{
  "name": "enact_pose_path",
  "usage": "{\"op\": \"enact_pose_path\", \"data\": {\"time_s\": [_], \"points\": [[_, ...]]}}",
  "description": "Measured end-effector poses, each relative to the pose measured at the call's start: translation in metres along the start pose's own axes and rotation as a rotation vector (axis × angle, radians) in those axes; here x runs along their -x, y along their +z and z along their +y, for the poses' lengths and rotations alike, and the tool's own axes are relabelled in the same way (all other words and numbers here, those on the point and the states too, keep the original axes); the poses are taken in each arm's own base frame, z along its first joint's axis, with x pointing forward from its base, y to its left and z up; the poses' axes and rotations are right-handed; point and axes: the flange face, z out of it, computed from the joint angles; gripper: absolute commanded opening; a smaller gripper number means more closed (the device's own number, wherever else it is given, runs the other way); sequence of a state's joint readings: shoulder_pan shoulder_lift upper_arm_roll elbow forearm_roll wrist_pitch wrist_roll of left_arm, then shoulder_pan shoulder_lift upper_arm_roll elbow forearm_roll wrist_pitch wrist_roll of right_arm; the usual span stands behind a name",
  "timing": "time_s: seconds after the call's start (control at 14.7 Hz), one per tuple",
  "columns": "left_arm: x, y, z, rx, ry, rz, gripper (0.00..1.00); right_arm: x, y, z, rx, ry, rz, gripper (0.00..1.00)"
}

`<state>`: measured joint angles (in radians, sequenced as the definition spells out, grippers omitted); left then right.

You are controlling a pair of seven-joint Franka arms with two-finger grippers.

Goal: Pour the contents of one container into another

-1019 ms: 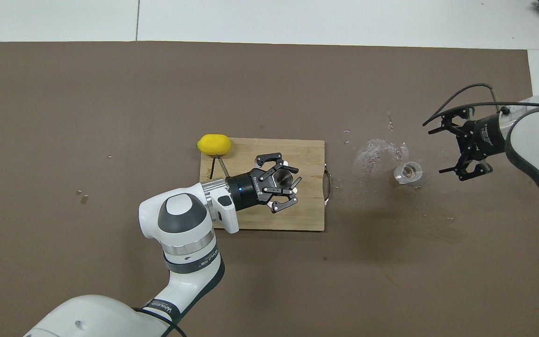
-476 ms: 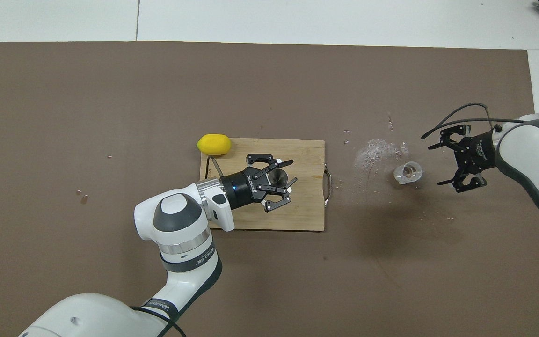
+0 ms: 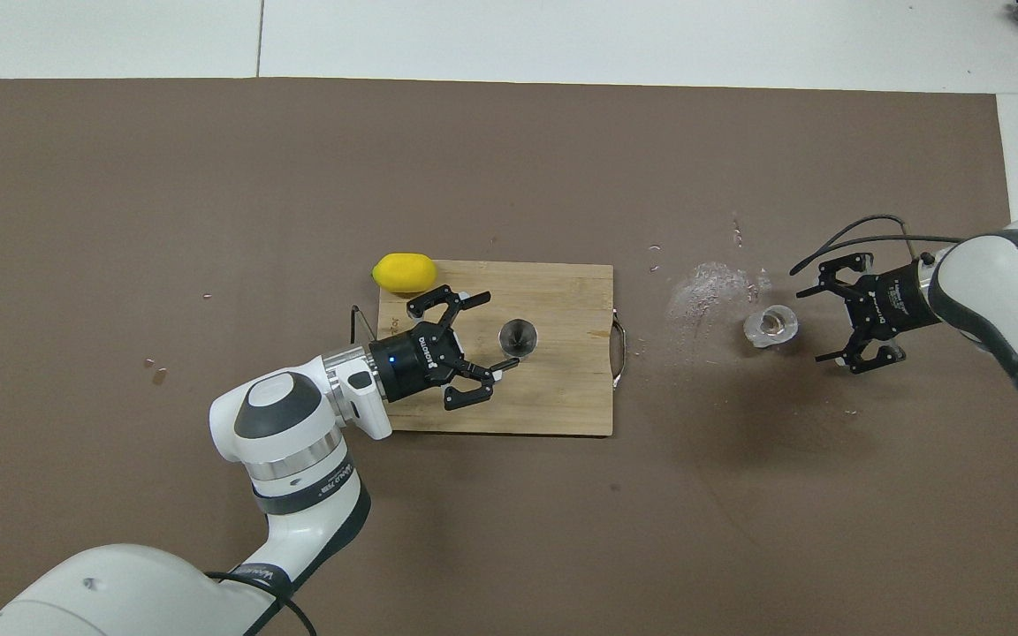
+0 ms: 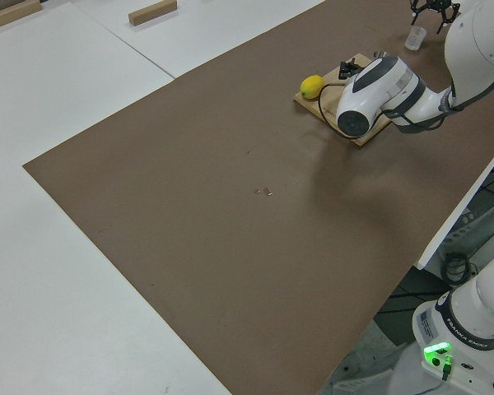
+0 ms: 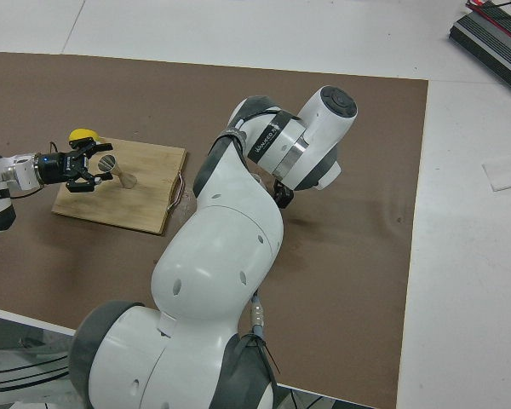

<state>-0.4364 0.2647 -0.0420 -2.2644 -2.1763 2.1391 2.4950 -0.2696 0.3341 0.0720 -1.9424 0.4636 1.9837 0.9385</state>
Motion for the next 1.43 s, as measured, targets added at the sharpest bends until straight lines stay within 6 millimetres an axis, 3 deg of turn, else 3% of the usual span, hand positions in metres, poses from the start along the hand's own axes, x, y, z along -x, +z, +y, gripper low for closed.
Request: {"op": "enact_pose_path", "data": {"time_s": [0.2, 0.41, 0.61, 0.95, 1.09, 1.22, 1.43], "points": [[0.005, -0.025, 0.002, -0.008, -0.012, 0.003, 1.0, -0.005, 0.009, 0.0, -0.006, 0.006, -0.036, 0.96], [0.006, -0.037, 0.002, 0.0, -0.005, -0.004, 1.0, 0.0, 0.013, -0.001, -0.016, 0.013, -0.063, 0.96], [0.009, -0.058, -0.01, 0.041, 0.036, -0.036, 1.0, 0.006, 0.022, -0.001, -0.008, 0.013, -0.079, 0.95], [0.019, -0.134, -0.051, 0.145, 0.136, -0.134, 1.0, 0.019, 0.029, -0.005, -0.002, 0.001, -0.094, 0.83], [0.026, -0.171, -0.066, 0.188, 0.165, -0.183, 1.0, 0.019, 0.029, -0.005, -0.003, 0.002, -0.094, 0.6], [0.033, -0.212, -0.077, 0.229, 0.189, -0.236, 1.0, 0.018, 0.029, -0.005, -0.004, 0.004, -0.095, 0.27], [0.033, -0.285, -0.097, 0.282, 0.241, -0.323, 1.0, 0.014, 0.026, -0.004, -0.011, 0.011, -0.095, 0.0]]}}
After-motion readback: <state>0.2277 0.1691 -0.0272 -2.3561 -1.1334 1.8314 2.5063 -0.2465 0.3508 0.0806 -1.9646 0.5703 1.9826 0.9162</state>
